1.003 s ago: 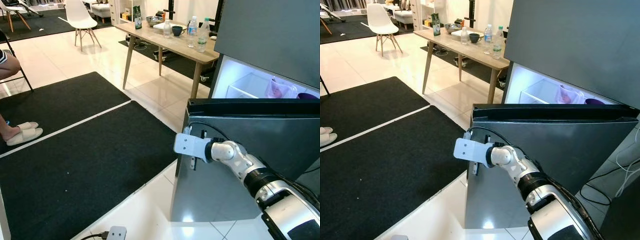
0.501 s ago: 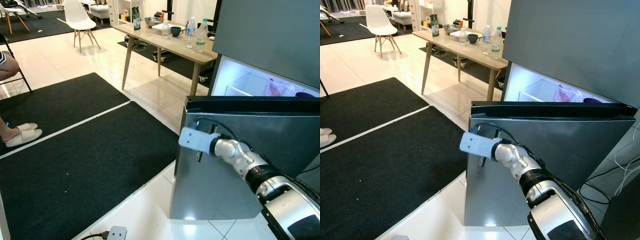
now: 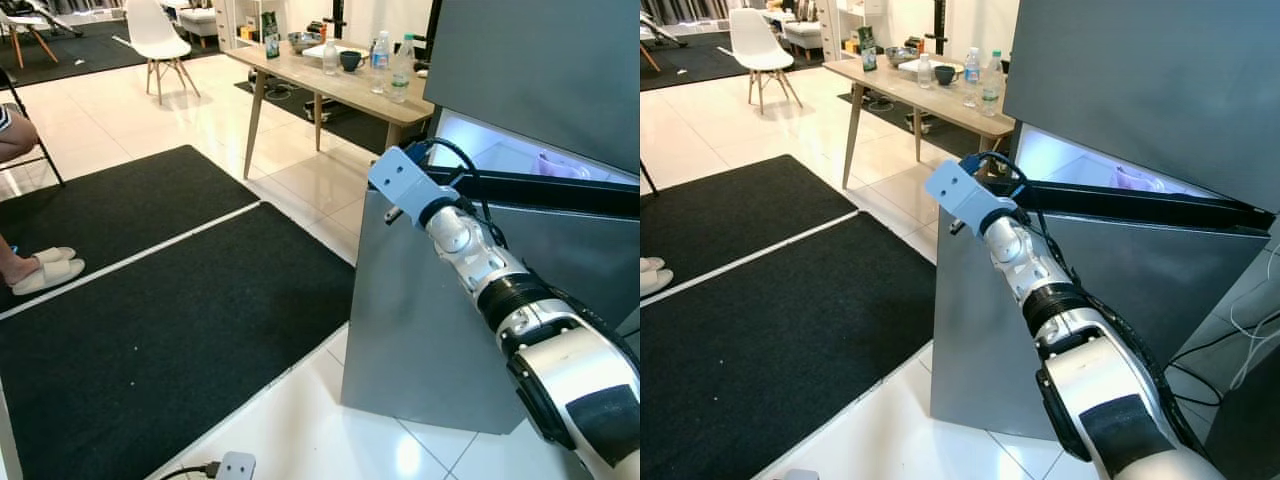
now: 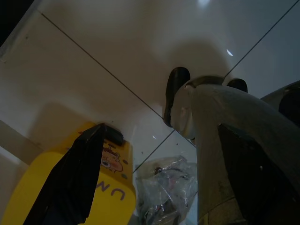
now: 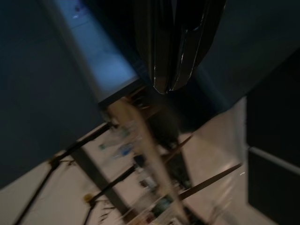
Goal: Restocking fridge
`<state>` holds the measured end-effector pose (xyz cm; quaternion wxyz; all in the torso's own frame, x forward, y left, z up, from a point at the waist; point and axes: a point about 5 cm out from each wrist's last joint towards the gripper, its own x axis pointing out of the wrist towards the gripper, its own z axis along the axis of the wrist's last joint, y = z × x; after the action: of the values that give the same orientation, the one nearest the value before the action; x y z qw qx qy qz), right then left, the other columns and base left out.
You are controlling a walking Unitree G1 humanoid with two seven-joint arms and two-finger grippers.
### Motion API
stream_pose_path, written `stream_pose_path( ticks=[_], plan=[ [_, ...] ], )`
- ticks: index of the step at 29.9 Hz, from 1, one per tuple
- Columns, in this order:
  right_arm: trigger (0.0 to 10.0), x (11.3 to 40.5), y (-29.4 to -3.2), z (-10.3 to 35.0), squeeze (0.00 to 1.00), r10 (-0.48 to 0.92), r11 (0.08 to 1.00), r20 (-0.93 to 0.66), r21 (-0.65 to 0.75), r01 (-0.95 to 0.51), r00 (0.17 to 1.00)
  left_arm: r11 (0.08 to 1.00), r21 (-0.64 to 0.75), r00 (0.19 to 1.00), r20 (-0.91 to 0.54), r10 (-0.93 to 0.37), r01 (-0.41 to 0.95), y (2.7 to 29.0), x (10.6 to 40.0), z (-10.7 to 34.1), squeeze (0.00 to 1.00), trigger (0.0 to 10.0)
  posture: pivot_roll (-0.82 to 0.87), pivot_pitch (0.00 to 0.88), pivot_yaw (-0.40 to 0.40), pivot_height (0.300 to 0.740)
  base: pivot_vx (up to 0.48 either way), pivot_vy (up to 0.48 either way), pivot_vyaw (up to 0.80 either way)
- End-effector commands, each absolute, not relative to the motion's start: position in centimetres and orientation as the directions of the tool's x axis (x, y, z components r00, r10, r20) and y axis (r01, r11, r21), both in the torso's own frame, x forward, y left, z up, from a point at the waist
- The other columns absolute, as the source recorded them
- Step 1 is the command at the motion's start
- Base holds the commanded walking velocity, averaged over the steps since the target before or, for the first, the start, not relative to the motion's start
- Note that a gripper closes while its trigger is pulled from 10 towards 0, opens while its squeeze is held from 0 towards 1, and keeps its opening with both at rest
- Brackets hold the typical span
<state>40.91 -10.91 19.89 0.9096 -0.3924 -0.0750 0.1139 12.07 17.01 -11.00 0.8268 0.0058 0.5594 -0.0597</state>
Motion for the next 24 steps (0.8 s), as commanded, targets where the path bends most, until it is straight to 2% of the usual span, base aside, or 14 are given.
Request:
stream_pose_path(
  ticks=[1,3,5,6,8,10,12,13,14,15,18,22,23,24],
  plan=[
    [10.0,40.8,-11.2,18.9,0.0,0.258,0.662,0.003,-0.729,-0.175,0.966,0.985,-0.109,0.247,-0.959,-0.139,0.131,15.7,9.0,-11.9,0.0,10.0,-0.05,0.0,-0.08,0.74,0.0,0.0,0.0],
    [10.0,40.4,-11.4,17.7,0.0,0.272,0.647,-0.045,-0.73,-0.218,0.961,0.986,-0.108,0.247,-0.959,-0.137,0.129,15.7,9.0,-11.9,0.0,10.0,-0.05,0.0,-0.08,0.74,0.0,0.0,0.0],
    [10.0,38.9,-13.5,13.0,0.0,0.24,0.609,-0.217,-0.725,-0.321,0.946,0.987,-0.101,0.255,-0.958,-0.13,0.122,15.7,9.1,-11.9,0.0,10.0,-0.05,0.0,-0.081,0.74,0.0,0.0,0.0],
    [10.0,38.9,-13.5,13.0,0.0,0.24,0.609,-0.217,-0.725,-0.321,0.946,0.987,-0.101,0.255,-0.958,-0.13,0.122,15.7,9.1,-11.9,0.0,10.0,-0.05,0.0,-0.081,0.74,0.0,0.0,0.0],
    [10.0,37.3,-15.7,9.5,0.0,0.18,0.601,-0.345,-0.702,-0.381,0.921,0.988,-0.095,0.259,-0.958,-0.125,0.124,15.7,9.2,-11.9,0.0,10.0,-0.06,0.0,-0.076,0.74,0.0,0.0,0.0],
    [10.0,37.3,-15.7,9.5,0.0,0.18,0.601,-0.345,-0.702,-0.381,0.921,0.988,-0.095,0.259,-0.958,-0.125,0.124,15.7,9.2,-11.9,0.0,10.0,-0.06,0.0,-0.076,0.74,0.0,0.0,0.0],
    [10.0,35.7,-17.8,7.0,0.0,0.112,0.631,-0.428,-0.666,-0.397,0.897,0.988,-0.091,0.262,-0.957,-0.121,0.125,15.8,9.3,-11.8,0.0,10.0,-0.06,0.0,-0.074,0.74,0.0,0.0,0.0],
    [10.0,35.7,-17.8,7.0,0.0,0.112,0.631,-0.428,-0.666,-0.397,0.897,0.988,-0.091,0.262,-0.957,-0.121,0.125,15.8,9.3,-11.8,0.0,10.0,-0.06,0.0,-0.074,0.74,0.0,0.0,0.0],
    [10.0,33.3,-20.1,3.9,0.0,0.026,0.702,-0.519,-0.599,-0.385,0.855,0.991,-0.093,0.275,-0.954,-0.117,0.097,15.9,9.6,-11.8,0.0,10.0,-0.06,0.0,-0.071,0.74,0.0,0.0,0.0],
    [10.0,33.3,-20.1,3.9,0.0,0.026,0.702,-0.519,-0.599,-0.385,0.855,0.991,-0.093,0.275,-0.954,-0.117,0.097,15.9,9.6,-11.8,0.0,10.0,-0.06,0.0,-0.071,0.74,0.0,0.0,0.0],
    [10.0,30.1,-22.5,0.7,0.0,-0.067,0.752,-0.619,-0.547,-0.368,0.783,0.991,-0.093,0.272,-0.955,-0.116,0.097,16.0,9.5,-11.8,0.0,10.0,-0.06,0.0,-0.068,0.74,0.0,0.0,0.0],
    [10.0,28.7,-23.3,-0.4,0.0,-0.099,0.771,-0.655,-0.526,-0.358,0.749,0.991,-0.092,0.268,-0.956,-0.115,0.1,16.0,9.5,-11.8,0.0,10.0,-0.06,0.0,-0.068,0.74,0.0,0.0,0.0],
    [10.0,25.7,-24.7,-2.6,0.0,-0.153,0.802,-0.727,-0.487,-0.346,0.669,0.991,-0.09,0.26,-0.959,-0.113,0.1,16.0,9.2,-11.9,0.0,10.0,-0.07,0.0,-0.068,0.74,0.0,0.0,0.0],
    [10.0,25.7,-24.7,-2.6,0.0,-0.153,0.802,-0.727,-0.487,-0.346,0.669,0.991,-0.09,0.26,-0.959,-0.113,0.1,16.0,9.2,-11.9,0.0,10.0,-0.07,0.0,-0.068,0.74,0.0,0.0,0.0]
  ],
)
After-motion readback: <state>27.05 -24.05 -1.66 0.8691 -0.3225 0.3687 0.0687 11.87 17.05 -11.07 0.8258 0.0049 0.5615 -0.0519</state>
